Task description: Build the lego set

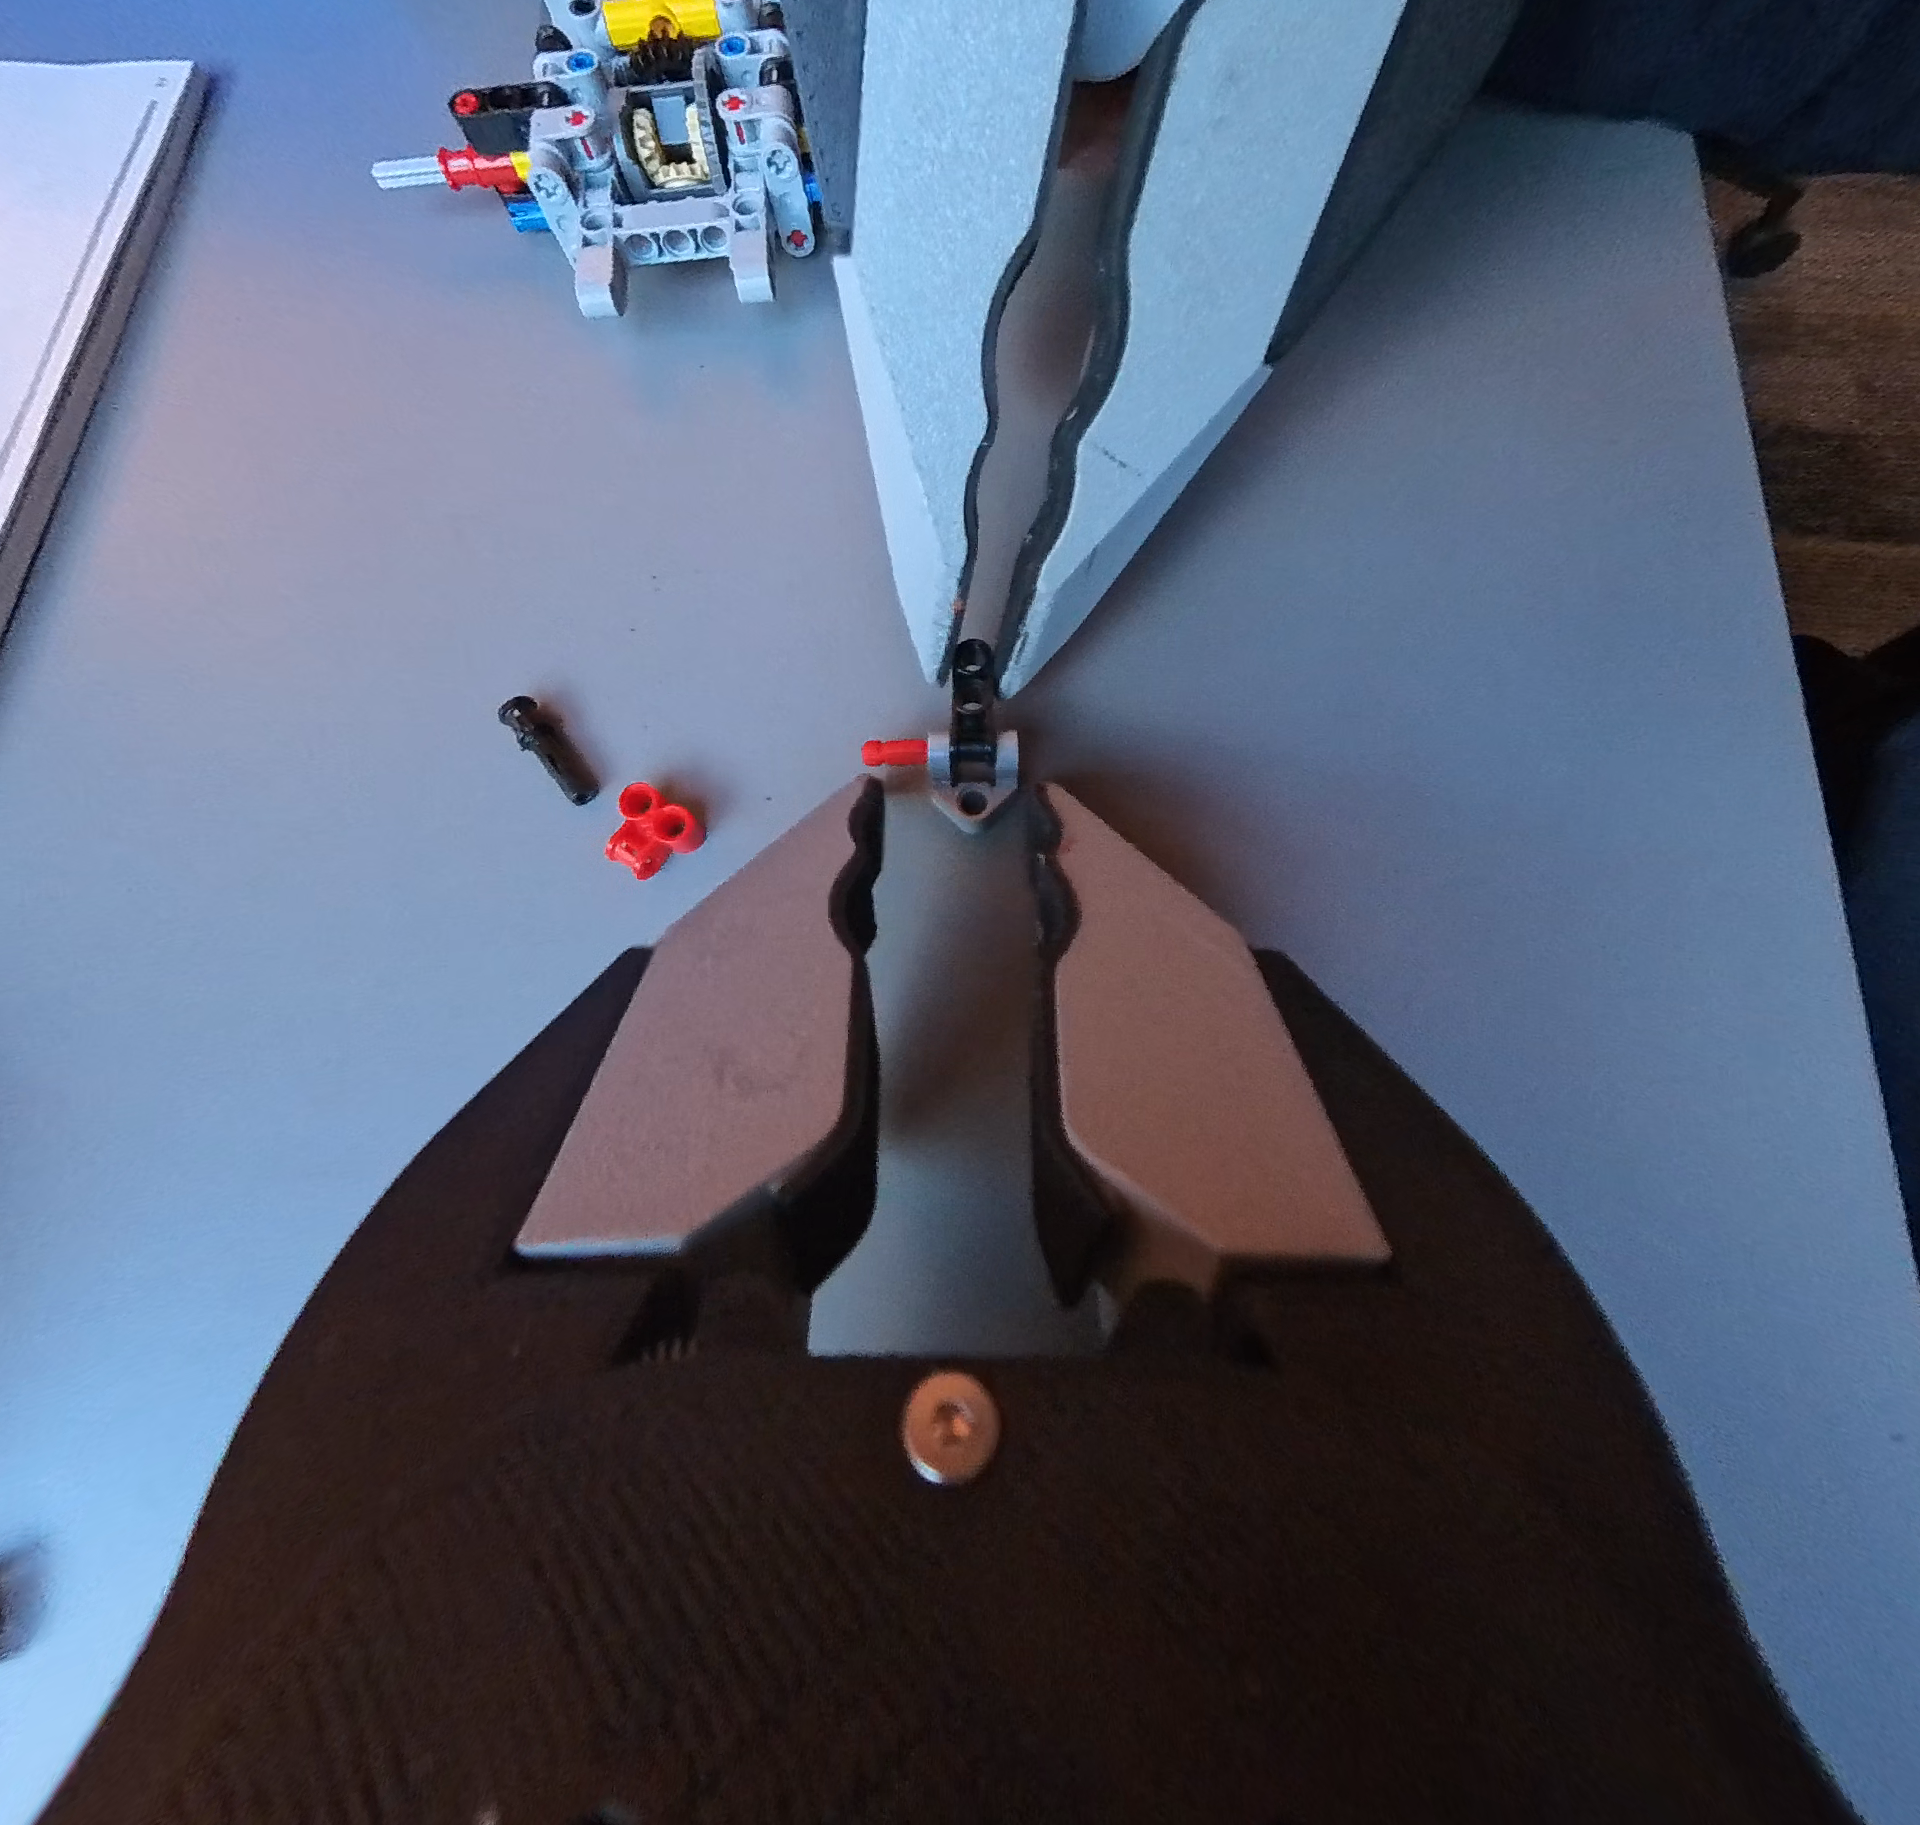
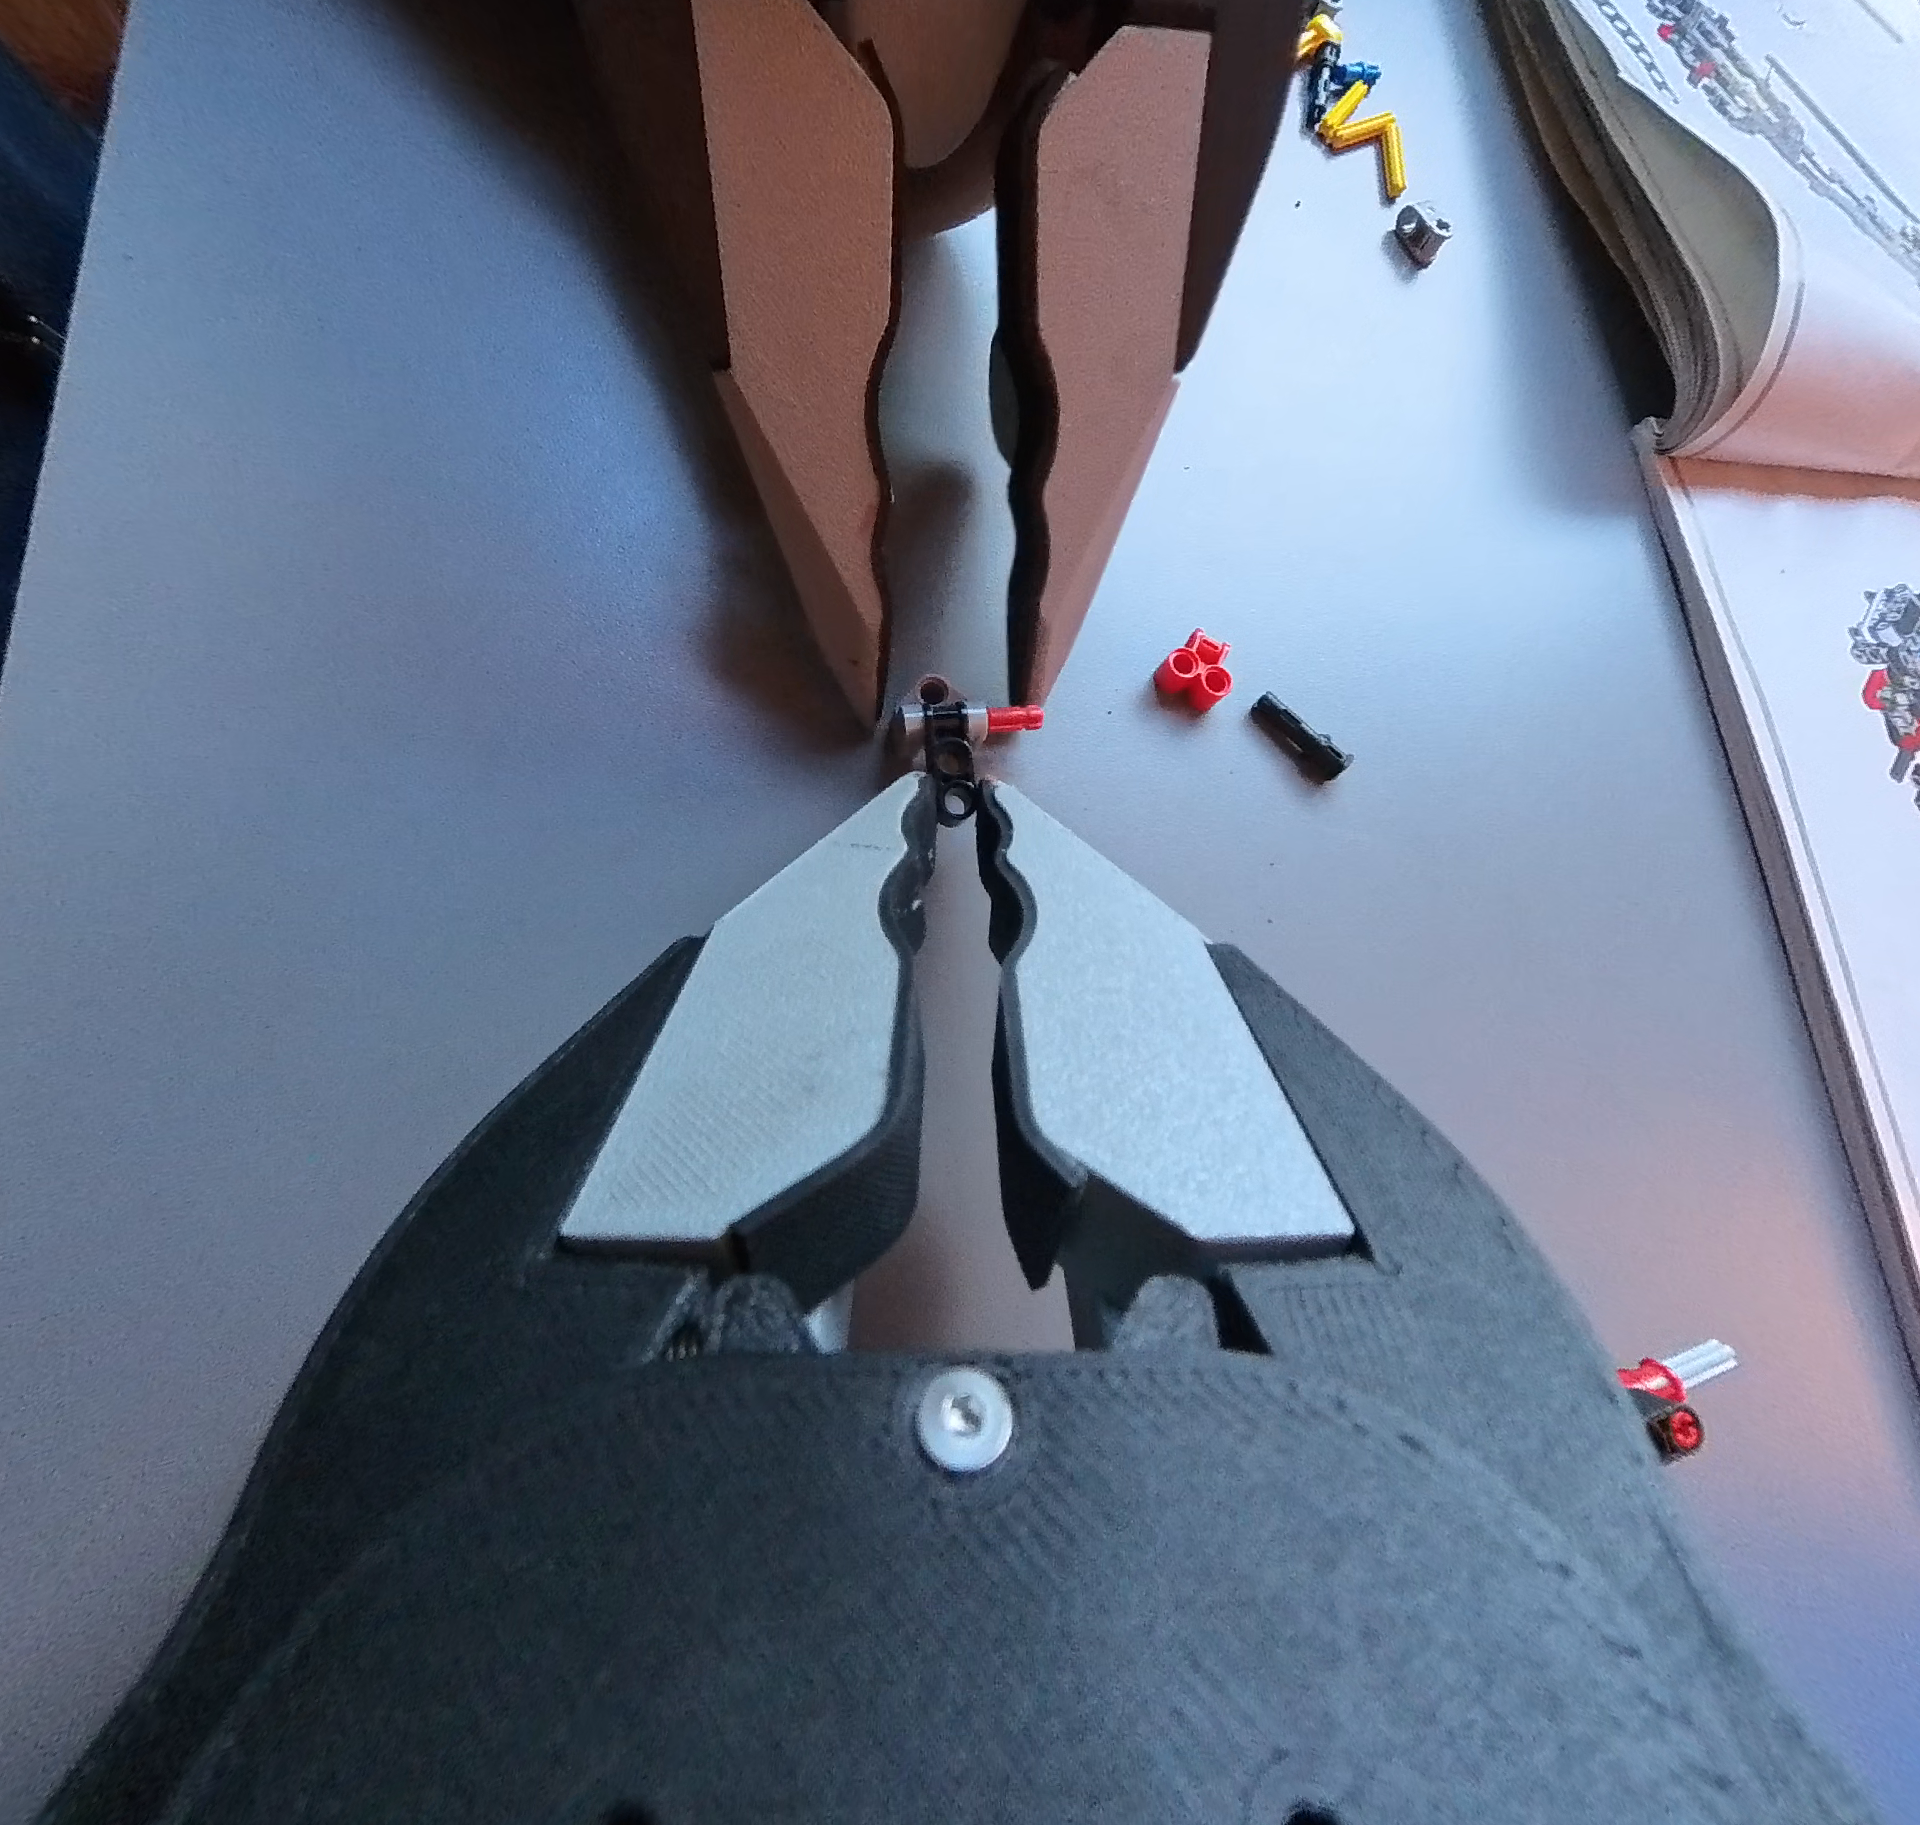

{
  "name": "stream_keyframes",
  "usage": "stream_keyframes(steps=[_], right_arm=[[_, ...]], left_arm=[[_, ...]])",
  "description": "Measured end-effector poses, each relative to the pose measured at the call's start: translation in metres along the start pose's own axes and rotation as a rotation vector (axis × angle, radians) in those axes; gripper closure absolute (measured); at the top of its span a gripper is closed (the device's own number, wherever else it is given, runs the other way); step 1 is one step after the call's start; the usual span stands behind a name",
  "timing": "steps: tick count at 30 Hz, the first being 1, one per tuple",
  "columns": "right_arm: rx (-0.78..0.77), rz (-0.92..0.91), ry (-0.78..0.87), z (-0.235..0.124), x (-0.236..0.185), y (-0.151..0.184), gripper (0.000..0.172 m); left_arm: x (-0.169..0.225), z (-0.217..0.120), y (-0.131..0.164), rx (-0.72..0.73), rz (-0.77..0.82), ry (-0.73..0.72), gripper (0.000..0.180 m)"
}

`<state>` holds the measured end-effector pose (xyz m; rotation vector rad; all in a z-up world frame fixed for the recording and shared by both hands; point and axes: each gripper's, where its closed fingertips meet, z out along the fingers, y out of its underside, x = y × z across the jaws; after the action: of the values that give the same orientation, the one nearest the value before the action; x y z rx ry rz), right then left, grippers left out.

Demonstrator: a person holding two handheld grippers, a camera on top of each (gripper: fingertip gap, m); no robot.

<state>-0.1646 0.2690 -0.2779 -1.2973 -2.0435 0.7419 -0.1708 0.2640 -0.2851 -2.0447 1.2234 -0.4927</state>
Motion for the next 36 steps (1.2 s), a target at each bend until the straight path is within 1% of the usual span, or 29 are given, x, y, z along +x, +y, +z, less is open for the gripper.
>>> stream_keyframes(steps=[7, 22, 36], right_arm=[[-0.001, 0.000, -0.003, 0.0007, -0.0007, 0.0001, 0.167], [0.001, 0.001, -0.004, -0.0007, -0.0011, 0.0000, 0.167], [0.000, 0.003, -0.008, -0.0003, -0.0025, -0.0002, 0.167]], left_arm=[[-0.0060, 0.0006, -0.0008, 0.002, -0.042, -0.012, 0.137], [-0.0031, 0.0049, -0.0041, -0.001, -0.019, -0.002, 0.149], [-0.0015, 0.0051, -0.0045, 0.000, -0.004, -0.003, 0.153]])
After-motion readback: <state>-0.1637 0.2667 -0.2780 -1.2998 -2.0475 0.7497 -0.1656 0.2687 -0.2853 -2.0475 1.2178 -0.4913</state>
